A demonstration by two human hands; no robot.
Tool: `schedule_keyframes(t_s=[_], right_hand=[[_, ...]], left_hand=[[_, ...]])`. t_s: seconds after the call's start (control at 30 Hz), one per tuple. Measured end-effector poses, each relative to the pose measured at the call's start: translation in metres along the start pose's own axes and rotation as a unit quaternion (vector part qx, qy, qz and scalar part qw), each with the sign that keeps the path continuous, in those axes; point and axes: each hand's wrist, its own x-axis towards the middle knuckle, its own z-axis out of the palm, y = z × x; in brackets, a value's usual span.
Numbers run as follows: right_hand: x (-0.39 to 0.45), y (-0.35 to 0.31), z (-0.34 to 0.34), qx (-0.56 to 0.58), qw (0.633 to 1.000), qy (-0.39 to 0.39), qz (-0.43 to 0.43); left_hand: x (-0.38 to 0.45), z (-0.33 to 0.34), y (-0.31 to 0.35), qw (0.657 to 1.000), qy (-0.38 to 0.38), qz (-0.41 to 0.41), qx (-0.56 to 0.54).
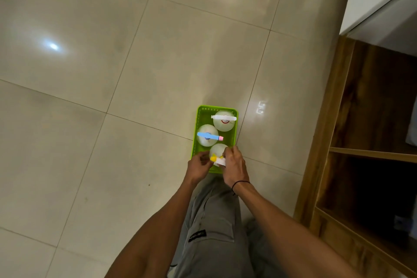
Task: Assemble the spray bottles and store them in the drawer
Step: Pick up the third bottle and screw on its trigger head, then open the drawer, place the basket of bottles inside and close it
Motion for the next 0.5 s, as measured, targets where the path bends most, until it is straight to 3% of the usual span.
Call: schedule_keyframes(t_s=[0.3,0.5], right_hand=[[0.003,0.03,-0.017,0.072,0.996,-0.05,-0.015],[0.005,0.05,-0.025,0.135,0.991,0.008,-0.014]], left_hand=[[0.007,-0.018,0.009,1.0,0.011,-0.021,0.003],[0.014,-0.031,0.016,0.998,0.049,-0.032,-0.027]])
